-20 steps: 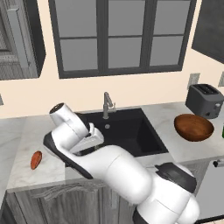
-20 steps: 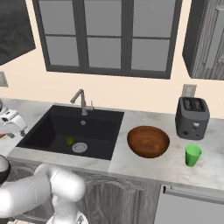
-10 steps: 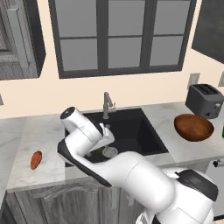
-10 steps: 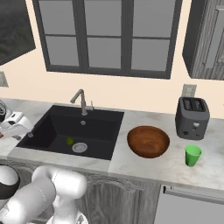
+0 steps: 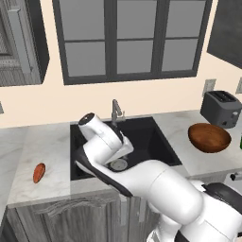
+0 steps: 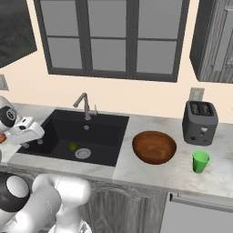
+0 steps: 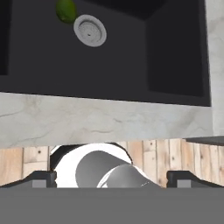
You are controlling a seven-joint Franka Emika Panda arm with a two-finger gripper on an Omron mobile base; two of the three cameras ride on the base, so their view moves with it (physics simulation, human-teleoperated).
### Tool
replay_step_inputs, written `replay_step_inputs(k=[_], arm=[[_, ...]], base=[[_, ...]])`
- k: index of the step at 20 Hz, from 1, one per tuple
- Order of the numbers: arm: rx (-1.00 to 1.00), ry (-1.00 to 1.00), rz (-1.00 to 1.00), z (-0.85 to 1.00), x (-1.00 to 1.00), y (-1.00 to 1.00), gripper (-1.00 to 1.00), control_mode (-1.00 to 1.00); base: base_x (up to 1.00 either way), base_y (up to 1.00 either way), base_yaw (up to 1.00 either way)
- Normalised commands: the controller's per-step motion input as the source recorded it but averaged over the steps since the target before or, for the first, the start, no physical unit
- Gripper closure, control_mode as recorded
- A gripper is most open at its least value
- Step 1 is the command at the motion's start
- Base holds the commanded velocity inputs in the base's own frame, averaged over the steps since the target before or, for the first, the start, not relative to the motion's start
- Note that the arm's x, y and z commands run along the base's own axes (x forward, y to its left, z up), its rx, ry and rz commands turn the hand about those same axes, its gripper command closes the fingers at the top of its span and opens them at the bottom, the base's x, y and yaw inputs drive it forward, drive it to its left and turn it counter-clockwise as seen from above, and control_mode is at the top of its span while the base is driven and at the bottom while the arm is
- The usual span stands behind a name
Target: Remove the lime and sweet potato from the sink. Then move the bowl and cup from the counter to the sink for washing.
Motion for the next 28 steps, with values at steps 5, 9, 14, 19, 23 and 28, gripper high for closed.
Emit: replay_step_inputs(k=[5, 9, 14, 19, 23, 28], arm=[[0.01, 0.06, 0.03, 0.00, 0.02, -0.28, -1.00, -1.00], [0.07, 0.02, 0.02, 0.00, 0.08, -0.20, -1.00, -1.00], [0.06, 0.00, 0.00, -0.01, 0.09, -0.16, -1.00, -1.00], [0.07, -0.05, 0.01, -0.02, 0.10, -0.13, -1.00, -1.00], [0.06, -0.12, 0.01, -0.05, 0.05, -0.14, -1.00, -1.00], [0.05, -0.15, 0.01, -0.05, 0.09, -0.11, -1.00, -1.00]], base=[[0.00, 0.00, 0.00], [0.00, 0.00, 0.00], [0.00, 0.00, 0.00], [0.00, 0.00, 0.00], [0.00, 0.00, 0.00], [0.00, 0.00, 0.00]])
